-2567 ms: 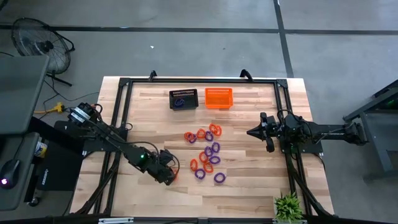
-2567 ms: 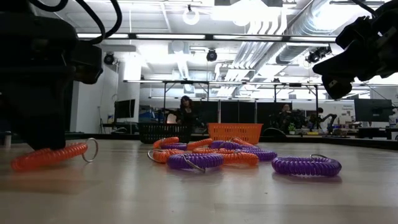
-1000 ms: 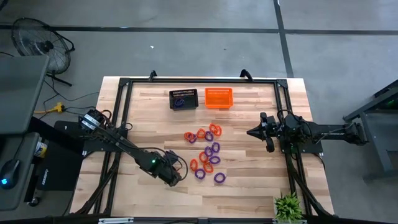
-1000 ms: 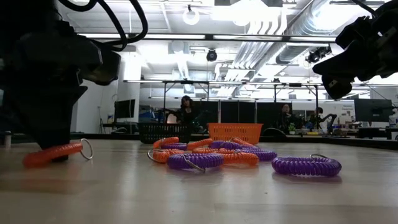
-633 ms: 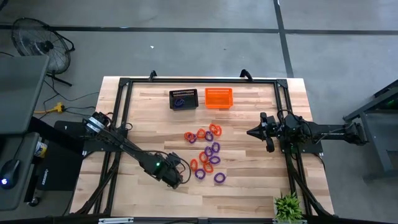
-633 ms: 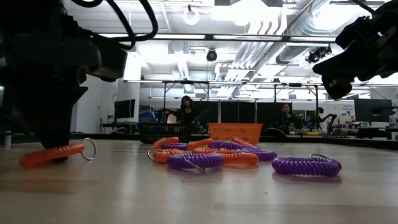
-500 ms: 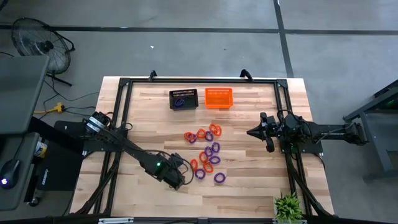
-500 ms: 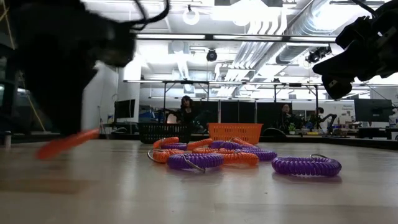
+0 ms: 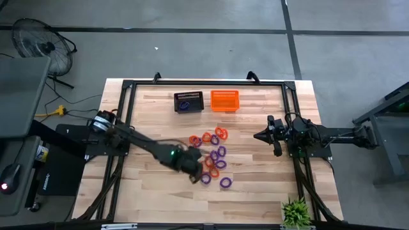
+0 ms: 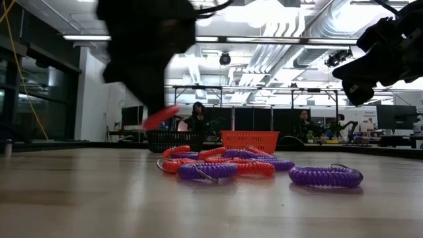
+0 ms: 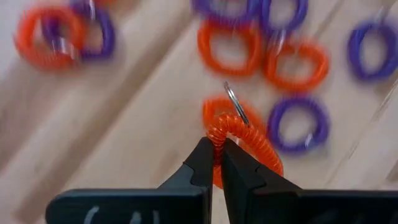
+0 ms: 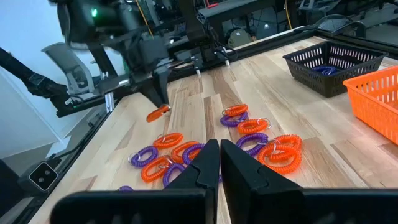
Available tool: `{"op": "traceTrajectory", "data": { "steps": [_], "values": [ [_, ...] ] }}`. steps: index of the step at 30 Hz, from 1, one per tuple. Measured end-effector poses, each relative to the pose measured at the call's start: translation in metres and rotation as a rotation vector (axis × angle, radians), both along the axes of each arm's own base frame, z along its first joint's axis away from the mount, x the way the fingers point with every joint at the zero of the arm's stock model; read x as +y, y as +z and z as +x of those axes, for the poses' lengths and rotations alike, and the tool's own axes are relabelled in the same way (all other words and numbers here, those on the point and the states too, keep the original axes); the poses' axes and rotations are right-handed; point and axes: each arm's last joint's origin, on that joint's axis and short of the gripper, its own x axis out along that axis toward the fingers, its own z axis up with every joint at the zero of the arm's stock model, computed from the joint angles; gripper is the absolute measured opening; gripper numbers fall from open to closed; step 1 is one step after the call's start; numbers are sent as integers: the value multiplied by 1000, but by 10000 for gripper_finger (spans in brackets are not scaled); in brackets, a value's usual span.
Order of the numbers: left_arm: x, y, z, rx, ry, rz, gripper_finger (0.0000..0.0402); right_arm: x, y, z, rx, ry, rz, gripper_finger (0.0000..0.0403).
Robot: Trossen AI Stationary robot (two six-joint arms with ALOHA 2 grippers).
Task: Sort spring keychains
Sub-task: Put the orange spring keychain into the orange bin
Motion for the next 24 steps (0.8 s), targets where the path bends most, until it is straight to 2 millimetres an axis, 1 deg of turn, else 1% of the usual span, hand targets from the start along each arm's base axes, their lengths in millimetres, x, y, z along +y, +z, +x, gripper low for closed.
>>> {"op": "traceTrajectory", "data": {
  "steps": [3,6,9,12,15,18,22,24],
  "values": [
    [18,15,15,-54,-1,-2,10,0,0,0,0,0,0,11],
    [38,31,31,-144,14,-22,10,0,0,0,0,0,0,11],
    [65,48,48,-262,66,-43,10,0,0,0,0,-1,0,11],
    [92,63,60,-371,124,-48,10,0,0,0,0,0,0,11],
    [120,77,67,-456,195,-41,10,0,0,0,0,0,0,11],
    [149,86,71,-541,263,-31,10,0,0,0,0,0,0,11],
    [182,95,74,-660,353,-7,10,0,0,0,0,0,0,11],
    [196,94,78,-709,394,13,10,0,0,0,0,0,0,11]
  ]
}}
